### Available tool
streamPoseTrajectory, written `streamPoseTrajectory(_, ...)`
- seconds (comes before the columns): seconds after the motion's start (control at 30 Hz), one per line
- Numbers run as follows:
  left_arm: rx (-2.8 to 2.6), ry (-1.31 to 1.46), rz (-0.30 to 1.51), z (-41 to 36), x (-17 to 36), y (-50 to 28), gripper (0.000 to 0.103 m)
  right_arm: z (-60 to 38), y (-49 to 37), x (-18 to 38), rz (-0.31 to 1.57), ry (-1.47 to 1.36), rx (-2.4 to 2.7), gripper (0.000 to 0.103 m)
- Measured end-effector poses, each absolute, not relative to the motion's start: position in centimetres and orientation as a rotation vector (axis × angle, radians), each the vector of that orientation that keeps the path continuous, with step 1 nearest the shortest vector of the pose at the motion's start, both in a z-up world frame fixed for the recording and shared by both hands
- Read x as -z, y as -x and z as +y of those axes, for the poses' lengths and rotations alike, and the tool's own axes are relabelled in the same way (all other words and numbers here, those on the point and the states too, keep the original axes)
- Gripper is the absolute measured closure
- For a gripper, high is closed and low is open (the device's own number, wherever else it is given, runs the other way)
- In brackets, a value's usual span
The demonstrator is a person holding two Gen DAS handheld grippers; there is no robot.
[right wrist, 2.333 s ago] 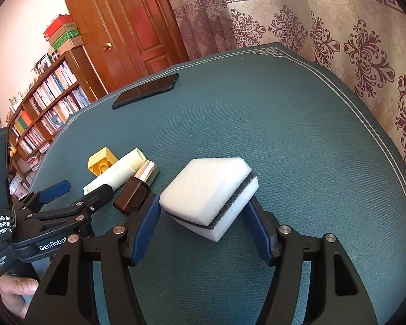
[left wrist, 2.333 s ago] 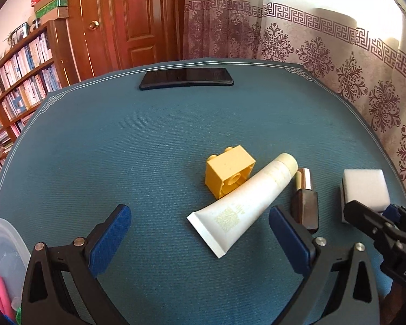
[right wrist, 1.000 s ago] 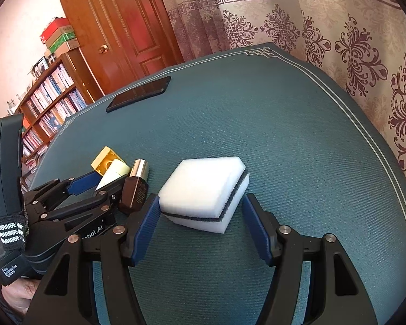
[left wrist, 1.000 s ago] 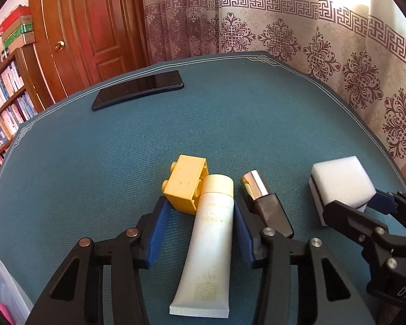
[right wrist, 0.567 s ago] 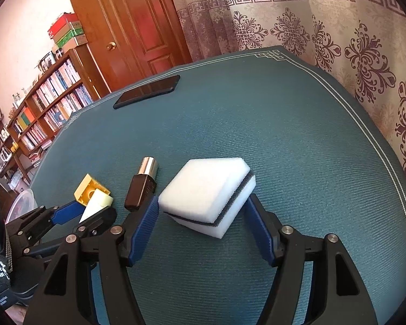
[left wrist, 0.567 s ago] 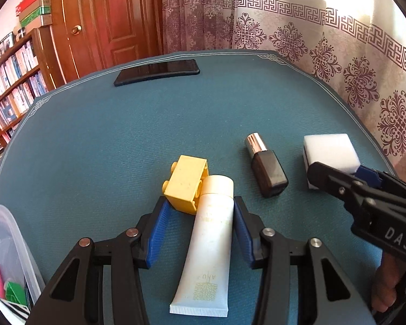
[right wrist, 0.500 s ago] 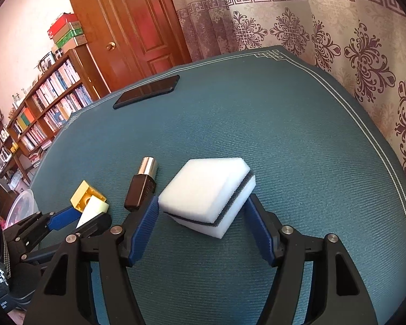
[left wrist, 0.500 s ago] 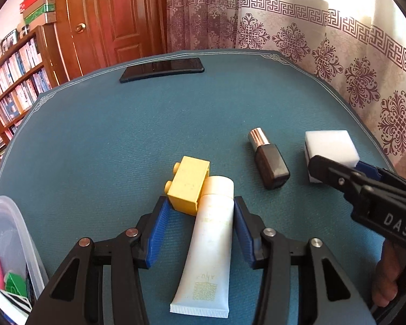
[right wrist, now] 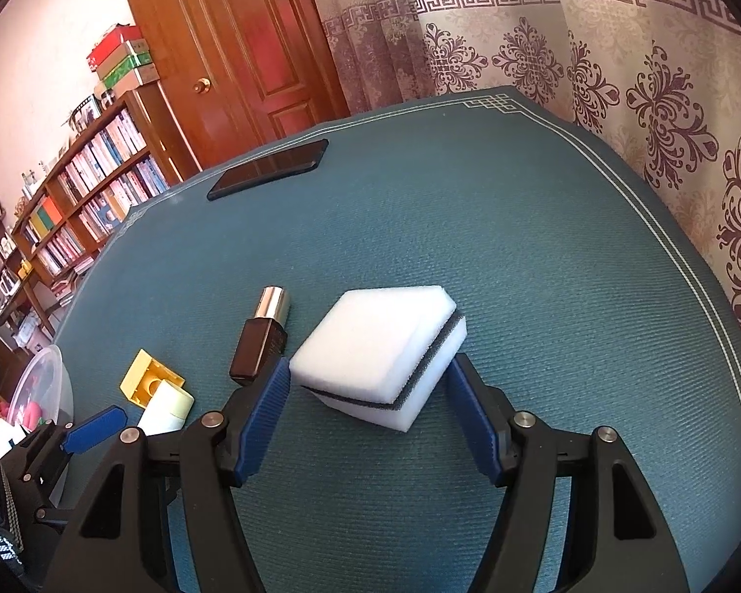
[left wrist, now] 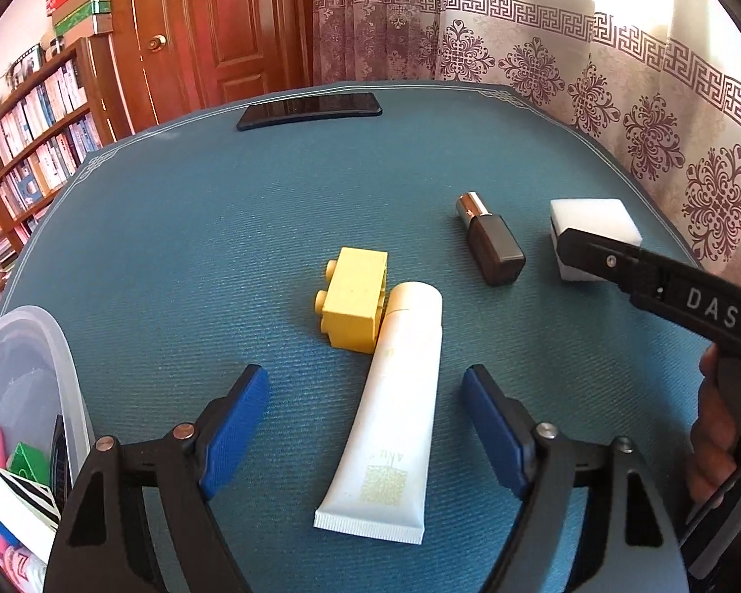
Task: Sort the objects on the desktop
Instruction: 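Close the left tool on the white squeeze tube while the right tool holds the sponge, then carry the white tube and sponge over the clear bowl and open both tools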
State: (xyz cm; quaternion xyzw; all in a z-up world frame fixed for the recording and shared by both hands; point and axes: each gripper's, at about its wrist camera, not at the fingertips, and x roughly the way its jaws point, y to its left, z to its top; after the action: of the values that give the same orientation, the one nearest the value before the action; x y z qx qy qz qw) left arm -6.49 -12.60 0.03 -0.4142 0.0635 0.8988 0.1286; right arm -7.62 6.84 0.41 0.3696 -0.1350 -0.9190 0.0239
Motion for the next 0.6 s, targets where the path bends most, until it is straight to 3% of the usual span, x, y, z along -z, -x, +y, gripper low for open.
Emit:
streamPoseTrajectory(0.1, -2.614, 1.189, 0.195, -12.3, -0.2, 6.4, 0.044, 6.9, 7.6, -0.5, -0.422, -1.136, 2.845, 0.034)
streamPoseTrajectory(0.17, -2.599, 1.183, 0.194, -12.0, -0.4, 6.4, 0.065, 7.0, 7.6, -0.6, -0.422, -1.127, 2.846, 0.034)
streamPoseTrajectory(0.23, -2.59, 1.178, 0.21, -11.7, -0.4, 6.2, 0.073, 7.0, 7.7, -0.6, -0.418, -1.12, 2.848, 0.034)
streamPoseTrajectory(0.5, -2.566, 1.19, 0.193, -11.7, -0.6, 4.7, 0.073, 7.0, 8.2, -0.2, -0.412, -1.134, 2.837, 0.034)
streamPoseTrajectory(0.6, -2.565, 1.198, 0.181, -12.0, -0.7, 3.7, 0.073, 7.1, 8.0, -0.3, -0.438, -1.136, 2.818, 0.048)
